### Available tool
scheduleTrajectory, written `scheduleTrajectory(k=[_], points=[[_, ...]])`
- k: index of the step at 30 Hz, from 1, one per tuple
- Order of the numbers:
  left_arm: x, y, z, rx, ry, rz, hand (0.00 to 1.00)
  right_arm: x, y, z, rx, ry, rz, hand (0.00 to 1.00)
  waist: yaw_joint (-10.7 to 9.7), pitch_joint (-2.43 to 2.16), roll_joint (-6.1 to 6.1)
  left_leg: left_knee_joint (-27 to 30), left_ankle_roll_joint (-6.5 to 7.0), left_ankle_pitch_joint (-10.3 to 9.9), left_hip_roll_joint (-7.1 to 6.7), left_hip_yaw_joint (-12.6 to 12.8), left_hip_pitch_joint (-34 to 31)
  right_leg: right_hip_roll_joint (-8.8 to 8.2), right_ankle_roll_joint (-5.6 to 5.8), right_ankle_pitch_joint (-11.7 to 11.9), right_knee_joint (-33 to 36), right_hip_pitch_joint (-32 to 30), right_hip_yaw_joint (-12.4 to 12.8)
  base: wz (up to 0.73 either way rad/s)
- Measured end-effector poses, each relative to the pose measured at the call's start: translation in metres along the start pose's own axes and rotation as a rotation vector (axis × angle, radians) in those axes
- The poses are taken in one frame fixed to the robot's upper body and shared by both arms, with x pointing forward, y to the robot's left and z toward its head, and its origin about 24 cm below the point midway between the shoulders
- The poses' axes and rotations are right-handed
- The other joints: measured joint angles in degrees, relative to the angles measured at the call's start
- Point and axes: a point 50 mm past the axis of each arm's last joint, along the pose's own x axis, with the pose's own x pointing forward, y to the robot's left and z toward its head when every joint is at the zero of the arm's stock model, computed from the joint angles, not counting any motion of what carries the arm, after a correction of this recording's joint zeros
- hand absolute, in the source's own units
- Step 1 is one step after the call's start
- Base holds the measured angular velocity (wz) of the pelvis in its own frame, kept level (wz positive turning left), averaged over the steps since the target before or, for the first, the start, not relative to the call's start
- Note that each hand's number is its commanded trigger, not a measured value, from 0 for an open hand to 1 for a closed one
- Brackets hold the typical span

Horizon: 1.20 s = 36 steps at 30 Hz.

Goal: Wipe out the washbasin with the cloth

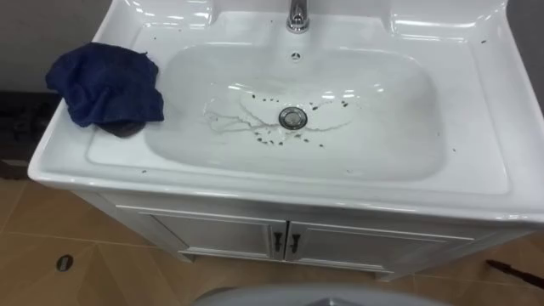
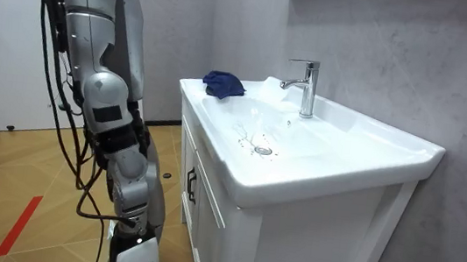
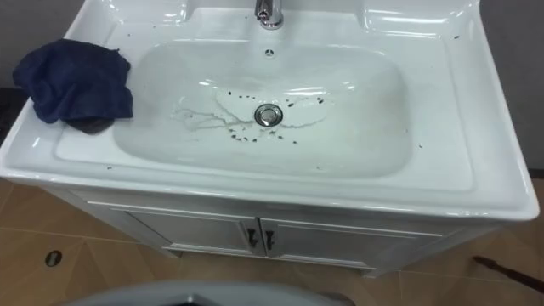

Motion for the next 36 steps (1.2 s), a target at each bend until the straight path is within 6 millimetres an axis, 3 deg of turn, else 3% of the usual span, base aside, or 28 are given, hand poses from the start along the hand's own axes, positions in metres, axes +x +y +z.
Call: scheduleTrajectory(k=[20,31,36], points=[[0.0,0.004,0.002,-0.009,-0.018,0.062,0.0,0.0,-0.001,0.004,-0.029,-0.014,-0.021,0.0,0.38,0.08,-0.2,0.12,0.0,0.0,-0.04,0.09,-0.09,-0.01,0.0,0.0,0.0,0.02,-0.12,0.0],[0.0,0.002,-0.003,-0.157,-0.012,0.068,0.0,0.0,-0.002,0.005,-0.044,-0.014,-0.028,0.0,0.4,0.15,0.01,0.77,0.01,-0.04,-0.21,-1.24,-0.75,-0.04,0.0,0.0,-0.06,0.11,-1.42,0.05],[0.0,0.0,-0.019,-0.335,0.019,0.095,0.0,-0.001,-0.004,0.003,-0.044,-0.006,-0.032,0.0,0.63,0.12,0.34,0.83,0.0,-0.03,-0.24,-1.28,-0.88,-0.06,0.0,0.0,-0.02,0.02,-1.42,0.01]])
